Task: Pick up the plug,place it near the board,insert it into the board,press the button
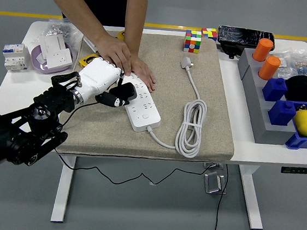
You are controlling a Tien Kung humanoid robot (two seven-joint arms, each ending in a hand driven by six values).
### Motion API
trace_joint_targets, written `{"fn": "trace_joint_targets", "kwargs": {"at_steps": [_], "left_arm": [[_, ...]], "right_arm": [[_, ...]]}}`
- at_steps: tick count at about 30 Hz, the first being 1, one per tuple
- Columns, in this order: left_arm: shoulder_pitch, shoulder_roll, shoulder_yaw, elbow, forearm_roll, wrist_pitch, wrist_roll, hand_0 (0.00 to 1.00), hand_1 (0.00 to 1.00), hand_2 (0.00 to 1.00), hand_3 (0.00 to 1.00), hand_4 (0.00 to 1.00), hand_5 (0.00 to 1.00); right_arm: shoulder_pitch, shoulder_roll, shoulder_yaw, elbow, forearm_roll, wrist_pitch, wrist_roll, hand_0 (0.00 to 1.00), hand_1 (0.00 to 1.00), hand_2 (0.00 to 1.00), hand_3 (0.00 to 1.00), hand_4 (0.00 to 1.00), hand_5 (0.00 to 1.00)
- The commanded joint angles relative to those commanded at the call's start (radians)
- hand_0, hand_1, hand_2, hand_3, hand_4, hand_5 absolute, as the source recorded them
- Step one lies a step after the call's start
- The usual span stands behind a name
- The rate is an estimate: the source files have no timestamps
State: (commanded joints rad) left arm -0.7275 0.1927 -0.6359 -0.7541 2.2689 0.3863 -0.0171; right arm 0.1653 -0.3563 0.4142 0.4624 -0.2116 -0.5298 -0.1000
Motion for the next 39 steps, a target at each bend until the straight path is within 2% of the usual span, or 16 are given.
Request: {"fn": "trace_joint_targets", "kwargs": {"at_steps": [9,13,18,39], "left_arm": [[0.001,-0.006,-0.001,0.0,0.0,0.001,-0.001,0.361,0.257,0.235,0.289,0.388,0.286],[0.002,-0.011,-0.001,0.006,0.0,0.005,-0.002,0.361,0.259,0.236,0.289,0.388,0.286],[0.001,-0.006,0.01,0.013,0.0,0.001,-0.002,0.364,0.259,0.236,0.289,0.39,0.288],[-0.017,-0.024,0.017,0.05,0.0,-0.006,-0.004,0.367,0.267,0.24,0.291,0.391,0.289]], "right_arm": [[0.003,-0.002,0.0,0.001,-0.003,-0.001,0.0,0.965,0.919,0.848,0.846,0.998,0.981],[0.001,-0.003,-0.003,0.001,-0.001,0.0,-0.001,0.966,0.919,0.848,0.846,0.998,0.981],[-0.002,-0.002,-0.003,0.0,-0.001,-0.001,-0.001,0.966,0.92,0.848,0.845,0.998,0.981],[0.002,-0.003,0.002,0.001,-0.003,-0.002,0.0,0.968,0.921,0.848,0.846,0.998,0.981]]}}
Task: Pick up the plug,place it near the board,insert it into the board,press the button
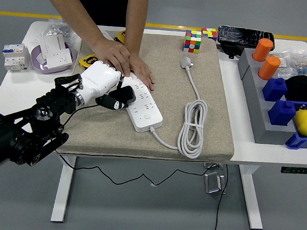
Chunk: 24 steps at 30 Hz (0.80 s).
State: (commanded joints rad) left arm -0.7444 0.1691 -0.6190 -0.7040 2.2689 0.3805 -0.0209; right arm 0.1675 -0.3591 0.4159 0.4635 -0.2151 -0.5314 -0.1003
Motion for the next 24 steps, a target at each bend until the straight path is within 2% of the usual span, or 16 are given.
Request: {"fn": "trace_joint_targets", "kwargs": {"at_steps": [24], "left_arm": [[-0.008,0.0,0.021,0.01,0.0,-0.016,0.002,0.369,0.275,0.243,0.293,0.398,0.299]], "right_arm": [[0.004,-0.002,0.001,0.001,0.0,-0.001,0.001,0.97,0.921,0.848,0.846,0.998,0.981]]}}
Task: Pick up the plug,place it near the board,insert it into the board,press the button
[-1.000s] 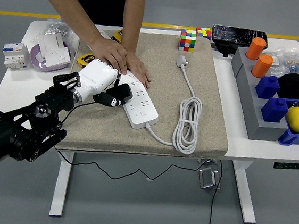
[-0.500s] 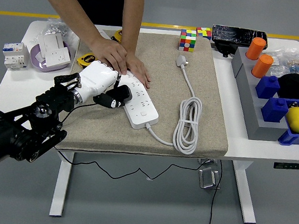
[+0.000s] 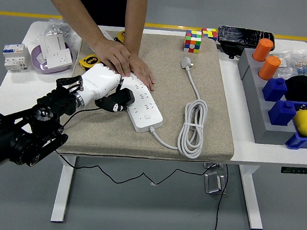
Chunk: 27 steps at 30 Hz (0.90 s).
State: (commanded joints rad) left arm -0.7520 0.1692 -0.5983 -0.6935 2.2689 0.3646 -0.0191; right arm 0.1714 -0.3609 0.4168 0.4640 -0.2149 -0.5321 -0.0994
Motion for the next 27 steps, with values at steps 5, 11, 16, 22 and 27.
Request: {"fn": "trace_joint_targets", "kwargs": {"at_steps": [5,11,16,22,27], "left_arm": [[-0.003,0.0,0.009,0.0,0.0,-0.007,0.0,0.372,0.276,0.244,0.296,0.397,0.295],[-0.003,0.0,0.008,-0.001,0.0,-0.021,-0.003,0.383,0.319,0.375,0.476,0.454,0.28],[-0.002,0.001,0.005,-0.001,0.0,-0.029,-0.008,0.462,0.623,0.656,0.794,0.737,0.345],[-0.004,0.002,0.006,0.0,0.0,-0.035,-0.008,0.494,0.669,0.724,0.821,0.772,0.354],[-0.008,0.004,0.005,0.001,0.0,-0.036,-0.009,0.507,0.689,0.736,0.825,0.78,0.357]], "right_arm": [[0.002,-0.001,-0.001,0.001,0.002,-0.002,0.003,0.97,0.921,0.848,0.845,0.998,0.981],[0.001,-0.003,-0.002,0.001,0.011,-0.009,0.012,0.97,0.921,0.846,0.845,0.998,0.981],[0.001,-0.004,-0.002,0.002,0.013,-0.011,0.015,0.97,0.92,0.845,0.844,0.998,0.981],[-0.001,-0.003,-0.002,0.002,0.015,-0.011,0.016,0.969,0.921,0.845,0.844,0.998,0.981],[0.001,-0.003,0.0,0.002,0.016,-0.011,0.017,0.969,0.92,0.844,0.844,0.998,0.981]]}}
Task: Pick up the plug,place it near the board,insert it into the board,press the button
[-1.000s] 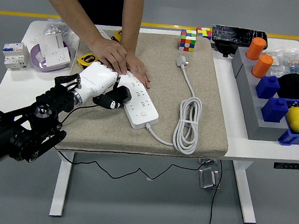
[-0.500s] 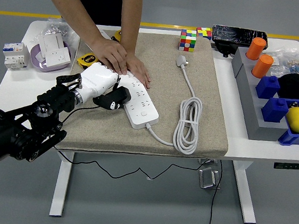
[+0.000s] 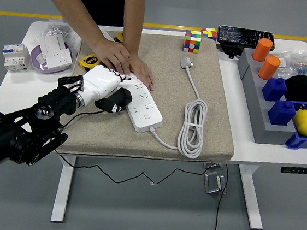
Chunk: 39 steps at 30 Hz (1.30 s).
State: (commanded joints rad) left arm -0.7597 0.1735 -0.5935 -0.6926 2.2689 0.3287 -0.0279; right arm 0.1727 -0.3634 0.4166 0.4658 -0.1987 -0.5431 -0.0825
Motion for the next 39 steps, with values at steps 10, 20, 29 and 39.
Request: {"fn": "trace_joint_targets", "kwargs": {"at_steps": [10,20,29,39], "left_arm": [[-0.001,0.005,0.002,-0.007,0.0,-0.009,0.0,0.513,0.703,0.747,0.828,0.787,0.361],[-0.001,0.013,0.01,-0.02,0.0,-0.031,0.0,0.528,0.715,0.764,0.854,0.824,0.349],[-0.002,0.014,0.014,-0.019,0.0,-0.038,-0.002,0.533,0.723,0.771,0.873,0.876,0.367],[0.002,0.016,0.02,-0.019,0.0,-0.043,-0.006,0.534,0.727,0.776,0.888,0.94,0.406]], "right_arm": [[-0.001,0.001,0.005,-0.001,0.001,-0.001,0.001,0.961,0.92,0.844,0.844,0.998,0.981],[-0.002,0.002,0.008,-0.001,0.002,-0.002,0.001,0.962,0.919,0.841,0.843,0.998,0.981],[-0.004,0.003,0.011,-0.001,0.001,-0.003,0.001,0.967,0.919,0.841,0.842,0.998,0.982],[-0.005,0.003,0.008,-0.002,0.002,-0.003,0.0,0.965,0.919,0.84,0.838,0.998,0.983]]}}
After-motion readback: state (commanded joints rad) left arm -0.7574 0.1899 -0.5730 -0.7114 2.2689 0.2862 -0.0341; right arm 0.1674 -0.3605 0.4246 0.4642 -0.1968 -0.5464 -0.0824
